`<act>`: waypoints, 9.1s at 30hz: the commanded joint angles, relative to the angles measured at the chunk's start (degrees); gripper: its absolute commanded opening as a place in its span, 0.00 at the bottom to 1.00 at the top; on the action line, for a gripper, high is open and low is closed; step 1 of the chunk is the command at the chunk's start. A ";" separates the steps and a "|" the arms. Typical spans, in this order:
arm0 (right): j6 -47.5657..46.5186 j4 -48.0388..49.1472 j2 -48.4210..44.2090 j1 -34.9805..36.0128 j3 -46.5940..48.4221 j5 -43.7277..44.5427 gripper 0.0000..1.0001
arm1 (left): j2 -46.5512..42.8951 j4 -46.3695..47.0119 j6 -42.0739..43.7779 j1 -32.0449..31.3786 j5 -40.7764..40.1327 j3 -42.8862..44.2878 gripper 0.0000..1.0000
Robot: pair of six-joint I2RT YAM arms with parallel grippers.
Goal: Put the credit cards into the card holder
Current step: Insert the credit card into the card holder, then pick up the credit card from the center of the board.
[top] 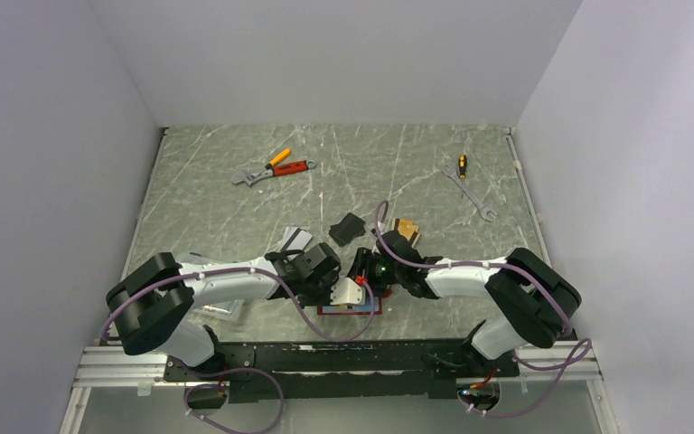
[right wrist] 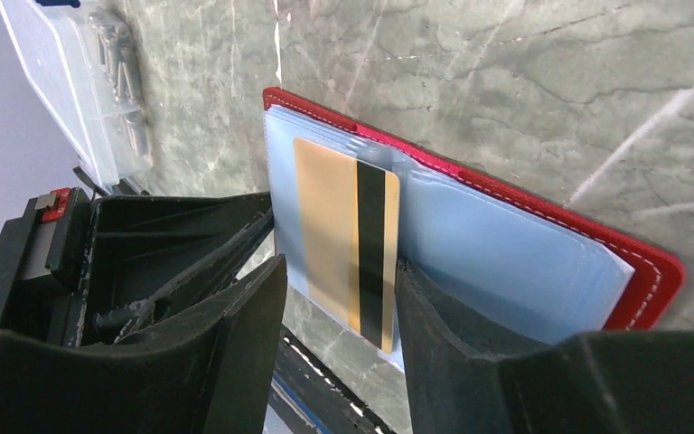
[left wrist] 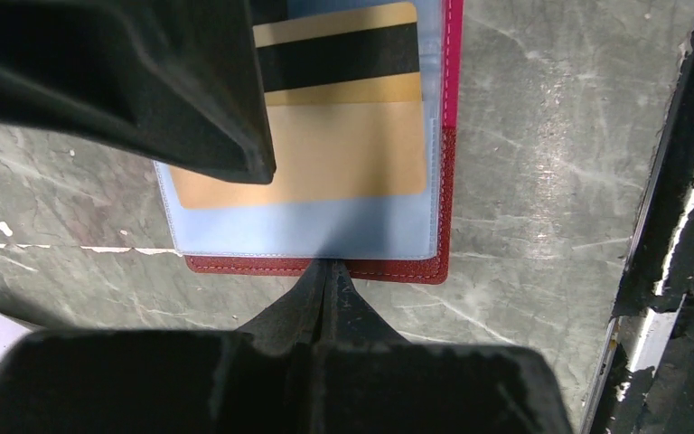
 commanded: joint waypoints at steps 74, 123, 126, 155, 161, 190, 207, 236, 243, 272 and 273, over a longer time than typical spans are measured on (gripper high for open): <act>-13.72 -28.71 -21.07 -20.77 11.45 -3.23 0.47 | -9.04 -22.89 -0.11 23.06 11.49 24.82 0.29; -17.34 -29.74 -5.14 -40.21 14.03 3.35 0.64 | 31.97 -3.50 -8.87 17.32 20.18 53.74 0.88; -17.13 -28.08 -3.28 -40.33 13.87 3.94 0.63 | 34.09 -2.36 -9.40 16.75 18.87 56.13 0.89; -11.20 -15.98 6.20 -39.67 6.87 5.84 0.18 | 41.55 1.72 -6.54 12.71 11.49 60.09 0.91; -11.23 -16.86 3.22 -39.68 5.56 6.50 0.10 | 40.99 1.97 -6.18 12.44 11.61 58.91 0.91; -8.75 -15.37 -1.76 -39.75 2.81 3.68 0.10 | 45.39 -0.53 -2.64 7.13 4.01 61.02 0.95; -8.75 -10.91 -9.95 -41.69 -1.19 -5.72 0.25 | 45.37 -0.86 -1.12 6.67 1.34 58.38 0.88; -2.05 9.30 -0.74 -41.71 -6.10 -15.67 0.10 | 40.46 -10.71 -8.09 9.93 14.17 64.40 0.76; -2.96 10.84 -4.77 -41.69 -6.45 -17.98 0.00 | 36.04 -15.11 -13.61 14.97 27.67 65.54 0.81; 1.55 22.45 -13.32 -41.76 -6.48 -30.64 0.00 | 28.91 21.76 -55.56 23.86 61.10 40.20 0.74; 1.71 22.49 -13.69 -41.77 -6.48 -30.71 0.00 | 28.98 20.23 -54.57 23.82 60.80 40.45 0.73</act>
